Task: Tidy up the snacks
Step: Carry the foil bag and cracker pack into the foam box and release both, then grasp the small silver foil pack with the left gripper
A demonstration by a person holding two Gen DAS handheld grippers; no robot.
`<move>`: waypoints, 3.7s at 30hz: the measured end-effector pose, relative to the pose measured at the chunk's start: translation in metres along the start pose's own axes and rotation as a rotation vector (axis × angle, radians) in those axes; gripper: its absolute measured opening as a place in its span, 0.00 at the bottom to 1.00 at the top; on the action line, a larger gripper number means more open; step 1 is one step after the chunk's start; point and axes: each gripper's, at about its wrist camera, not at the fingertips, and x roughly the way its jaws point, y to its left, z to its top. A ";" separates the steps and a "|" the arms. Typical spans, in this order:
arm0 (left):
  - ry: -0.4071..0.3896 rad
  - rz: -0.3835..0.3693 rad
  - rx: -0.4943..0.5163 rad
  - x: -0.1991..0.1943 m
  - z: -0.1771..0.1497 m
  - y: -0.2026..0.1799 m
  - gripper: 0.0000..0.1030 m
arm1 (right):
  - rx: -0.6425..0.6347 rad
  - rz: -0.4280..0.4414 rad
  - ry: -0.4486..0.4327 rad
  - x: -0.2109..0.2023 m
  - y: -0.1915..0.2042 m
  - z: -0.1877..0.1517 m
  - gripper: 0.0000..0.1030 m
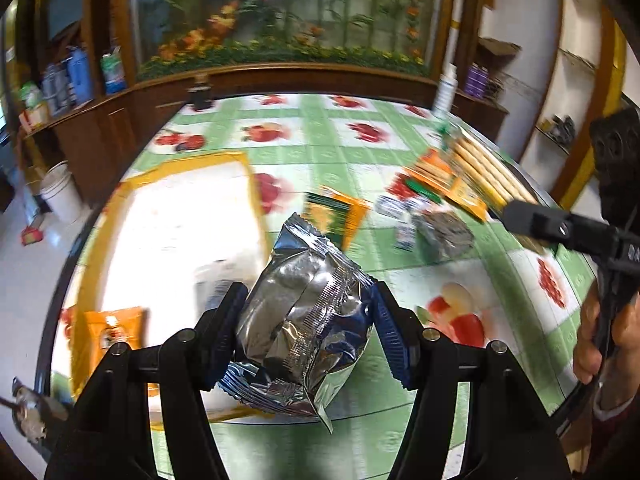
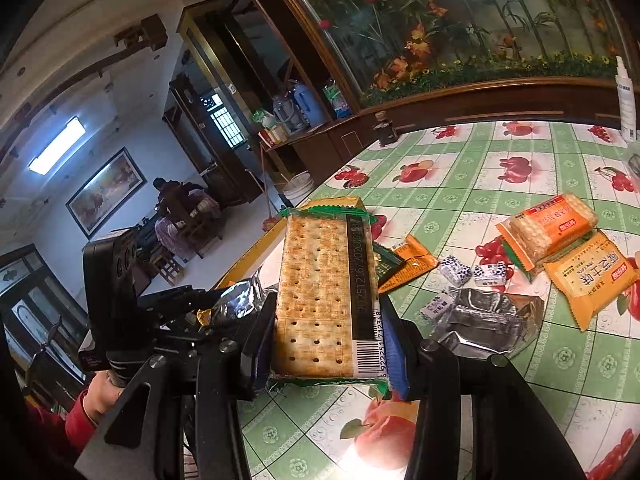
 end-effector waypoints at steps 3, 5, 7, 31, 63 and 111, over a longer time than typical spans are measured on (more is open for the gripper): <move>-0.012 0.052 -0.049 -0.001 0.000 0.022 0.60 | -0.019 0.021 0.012 0.011 0.011 0.002 0.46; -0.020 0.091 -0.061 -0.001 0.000 0.031 0.60 | -0.032 0.035 0.018 0.019 0.018 0.003 0.46; -0.035 0.139 -0.071 -0.003 0.000 0.041 0.60 | -0.042 0.048 0.022 0.027 0.026 0.004 0.46; -0.066 0.282 -0.184 -0.002 -0.015 0.103 0.60 | -0.157 0.055 0.149 0.145 0.090 0.013 0.46; 0.038 0.282 -0.258 0.037 -0.017 0.124 0.60 | -0.194 -0.127 0.230 0.233 0.081 0.033 0.46; 0.049 -0.009 0.107 0.055 0.026 -0.096 0.79 | 0.108 -0.513 -0.044 -0.045 -0.088 -0.036 0.82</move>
